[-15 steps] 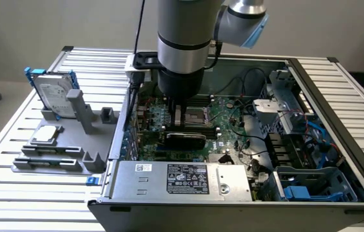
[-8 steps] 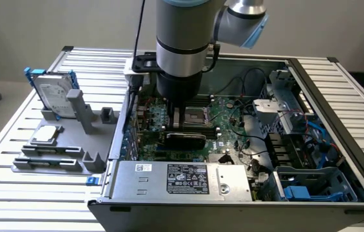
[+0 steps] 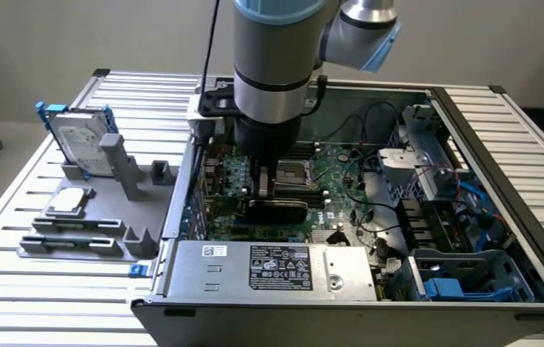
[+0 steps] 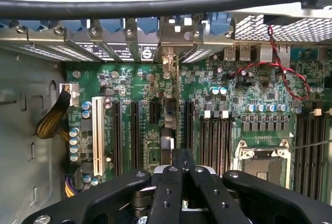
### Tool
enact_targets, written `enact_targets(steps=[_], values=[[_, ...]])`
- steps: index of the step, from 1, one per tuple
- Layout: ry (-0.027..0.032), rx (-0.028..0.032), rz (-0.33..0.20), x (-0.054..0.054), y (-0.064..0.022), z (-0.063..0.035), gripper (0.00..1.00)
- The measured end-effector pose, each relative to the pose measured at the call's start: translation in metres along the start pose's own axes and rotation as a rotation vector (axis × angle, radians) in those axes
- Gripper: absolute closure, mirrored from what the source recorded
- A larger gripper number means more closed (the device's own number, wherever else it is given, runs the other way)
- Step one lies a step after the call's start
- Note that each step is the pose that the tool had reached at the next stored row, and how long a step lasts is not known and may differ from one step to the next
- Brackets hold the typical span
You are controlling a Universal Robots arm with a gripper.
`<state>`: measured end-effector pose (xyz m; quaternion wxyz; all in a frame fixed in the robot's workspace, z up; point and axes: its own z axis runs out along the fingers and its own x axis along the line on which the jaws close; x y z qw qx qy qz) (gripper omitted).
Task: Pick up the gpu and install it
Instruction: 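Press down on the gpu until it lock into place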
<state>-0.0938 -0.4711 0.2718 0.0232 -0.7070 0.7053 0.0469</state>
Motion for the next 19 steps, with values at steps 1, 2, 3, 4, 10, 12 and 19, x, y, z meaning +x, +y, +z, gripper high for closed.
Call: enact_targets(steps=[1,2,3,4,10,12,19], values=[[0.0002,-0.0001,0.0,0.0,-0.0001,0.0,0.89],[0.0002,-0.0001,0.0,0.0,-0.0002,0.0001,0.89],[0.0,-0.0001,0.0,0.0,-0.0003,0.0002,0.89],[-0.0001,0.0,0.0,0.0,-0.0004,0.0004,0.89],[-0.0002,0.0,0.0,0.0001,-0.001,0.0012,0.89],[-0.0004,0.0,0.0,0.0002,-0.0011,0.002,0.89],[-0.0001,0.0001,0.0,0.0005,-0.0013,0.005,0.89]])
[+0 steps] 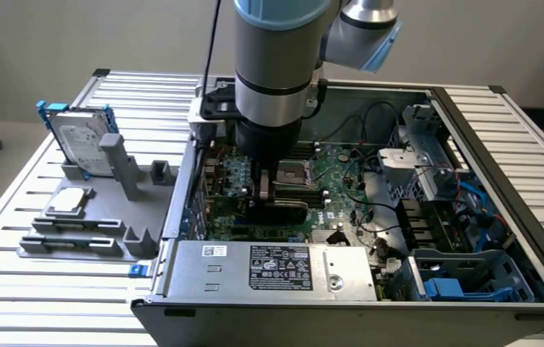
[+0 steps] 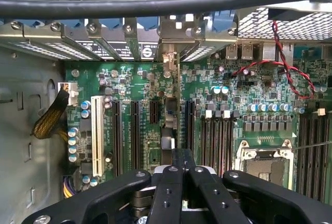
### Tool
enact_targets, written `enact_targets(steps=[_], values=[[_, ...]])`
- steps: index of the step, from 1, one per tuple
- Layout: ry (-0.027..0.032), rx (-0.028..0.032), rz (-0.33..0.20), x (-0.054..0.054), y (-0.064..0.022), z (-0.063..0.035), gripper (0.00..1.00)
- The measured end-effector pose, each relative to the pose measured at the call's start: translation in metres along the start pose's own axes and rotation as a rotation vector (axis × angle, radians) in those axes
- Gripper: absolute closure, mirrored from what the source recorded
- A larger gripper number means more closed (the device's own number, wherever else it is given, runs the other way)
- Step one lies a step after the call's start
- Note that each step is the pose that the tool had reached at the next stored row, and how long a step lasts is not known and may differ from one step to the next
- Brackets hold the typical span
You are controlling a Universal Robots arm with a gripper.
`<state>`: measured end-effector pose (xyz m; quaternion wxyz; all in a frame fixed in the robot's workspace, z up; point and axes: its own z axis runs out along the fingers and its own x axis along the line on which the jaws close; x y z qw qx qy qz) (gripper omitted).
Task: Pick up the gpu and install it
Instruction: 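Press down on the gpu until it lock into place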
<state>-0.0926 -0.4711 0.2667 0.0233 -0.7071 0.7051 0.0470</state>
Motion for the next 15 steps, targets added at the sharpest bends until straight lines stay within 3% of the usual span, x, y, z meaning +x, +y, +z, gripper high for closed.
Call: enact_targets(steps=[15], values=[[0.0006,-0.0026,0.0,0.0004,-0.0002,0.0055,0.89]])
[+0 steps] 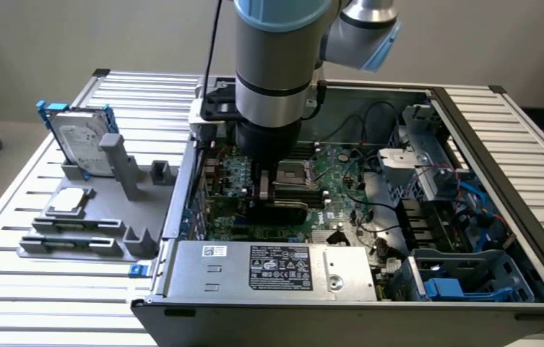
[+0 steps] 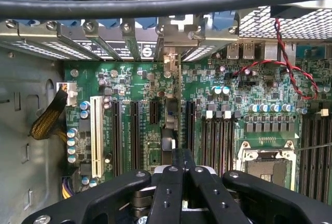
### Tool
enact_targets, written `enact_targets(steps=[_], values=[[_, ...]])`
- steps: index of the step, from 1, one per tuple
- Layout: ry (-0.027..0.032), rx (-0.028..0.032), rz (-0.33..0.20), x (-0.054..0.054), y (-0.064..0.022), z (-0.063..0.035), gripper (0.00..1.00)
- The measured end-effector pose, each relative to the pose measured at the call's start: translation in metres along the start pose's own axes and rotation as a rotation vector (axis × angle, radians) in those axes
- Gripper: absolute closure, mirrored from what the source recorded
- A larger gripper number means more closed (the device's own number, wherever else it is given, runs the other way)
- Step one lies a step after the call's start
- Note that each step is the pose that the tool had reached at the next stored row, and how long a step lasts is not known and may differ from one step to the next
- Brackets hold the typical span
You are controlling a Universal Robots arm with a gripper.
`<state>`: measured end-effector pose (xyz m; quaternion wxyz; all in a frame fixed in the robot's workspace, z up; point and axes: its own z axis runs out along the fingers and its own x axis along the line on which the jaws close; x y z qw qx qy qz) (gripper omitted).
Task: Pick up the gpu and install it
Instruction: 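Press down on the gpu until it lock into place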
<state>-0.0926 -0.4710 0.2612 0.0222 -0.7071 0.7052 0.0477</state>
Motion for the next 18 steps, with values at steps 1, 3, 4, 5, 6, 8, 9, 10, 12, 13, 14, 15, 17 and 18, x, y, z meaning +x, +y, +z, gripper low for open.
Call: enact_targets(steps=[1,3,4,5,6,8,9,10,12,13,14,15,17,18], values=[[0.0,-0.0013,0.0,0.0,0.0,-0.0002,0.89],[-0.001,-0.003,0.0,0.0,0.0001,-0.0015,0.89],[-0.002,-0.003,0.0,0.0,0.0001,-0.0024,0.89],[-0.0025,-0.0031,0.001,-0.001,0.0002,-0.0036,0.89],[-0.0027,-0.0035,0.001,-0.001,0.0002,-0.0051,0.89],[-0.0007,-0.0056,0.001,-0.001,0.0003,-0.009,0.89],[-0.001,-0.0061,0.001,-0.001,0.0004,-0.0107,0.89],[-0.0007,-0.0069,0.001,-0.001,0.0005,-0.0129,0.89],[-0.0008,-0.0087,0.001,-0.002,0.0007,-0.0176,0.89],[-0.0006,-0.0094,0.001,-0.002,0.0007,-0.0196,0.89],[-0.0007,-0.01,0.001,-0.002,0.0009,-0.0204,0.89],[-0.001,-0.0105,0.001,-0.002,0.0016,-0.0205,0.89],[-0.0021,-0.0145,0.001,-0.002,0.0035,-0.0207,0.89],[-0.0023,-0.0178,0.002,-0.002,0.0048,-0.0207,0.89]])
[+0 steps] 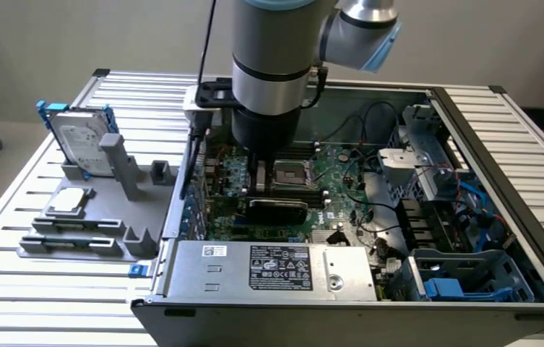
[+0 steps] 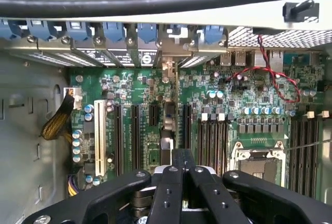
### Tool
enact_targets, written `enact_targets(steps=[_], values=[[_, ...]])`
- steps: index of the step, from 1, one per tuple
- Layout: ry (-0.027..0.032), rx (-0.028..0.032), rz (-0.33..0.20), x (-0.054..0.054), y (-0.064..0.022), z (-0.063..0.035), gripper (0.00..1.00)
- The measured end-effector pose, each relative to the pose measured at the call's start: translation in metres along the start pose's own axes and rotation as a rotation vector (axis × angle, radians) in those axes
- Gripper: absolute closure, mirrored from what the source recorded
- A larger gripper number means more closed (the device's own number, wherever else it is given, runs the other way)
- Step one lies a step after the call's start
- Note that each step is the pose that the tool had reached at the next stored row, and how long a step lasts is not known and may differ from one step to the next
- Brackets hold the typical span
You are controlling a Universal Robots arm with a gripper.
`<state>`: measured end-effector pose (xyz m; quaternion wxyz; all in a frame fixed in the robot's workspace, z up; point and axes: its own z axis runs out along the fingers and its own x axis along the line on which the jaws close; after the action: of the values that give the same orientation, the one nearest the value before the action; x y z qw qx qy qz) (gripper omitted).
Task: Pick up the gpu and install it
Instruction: 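Press down on the gpu until it lock into place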
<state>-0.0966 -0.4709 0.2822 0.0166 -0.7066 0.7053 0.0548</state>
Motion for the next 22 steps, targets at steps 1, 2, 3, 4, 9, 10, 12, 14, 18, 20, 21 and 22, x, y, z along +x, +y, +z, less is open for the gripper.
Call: enact_targets(steps=[1,2,3,4,9,10,12,14,18,20,21,22], values=[[0.0,-0.0039,0.0,0.0,0.0014,-0.0001,0.89],[0.0002,-0.0085,0.001,0.0,0.0029,-0.0003,0.89],[0.0003,-0.0134,0.001,0.0,0.0044,-0.0007,0.89],[0.0002,-0.0189,0.002,0.0,0.0063,-0.0011,0.89],[-0.0001,-0.042,0.002,0.0,0.0156,-0.0037,0.89],[0.0,-0.0463,0.003,-0.001,0.0175,-0.0044,0.89],[-0.0001,-0.0546,0.003,-0.001,0.0212,-0.0054,0.89],[-0.0002,-0.0634,0.003,-0.001,0.0248,-0.0063,0.89],[0.0002,-0.076,-0.001,-0.001,0.0304,-0.0074,0.89],[0.0005,-0.0781,-0.004,-0.001,0.0317,-0.0078,0.89],[0.0006,-0.0791,-0.006,-0.001,0.0318,-0.0079,0.89],[0.0009,-0.0806,-0.008,-0.001,0.0319,-0.0084,0.89]])
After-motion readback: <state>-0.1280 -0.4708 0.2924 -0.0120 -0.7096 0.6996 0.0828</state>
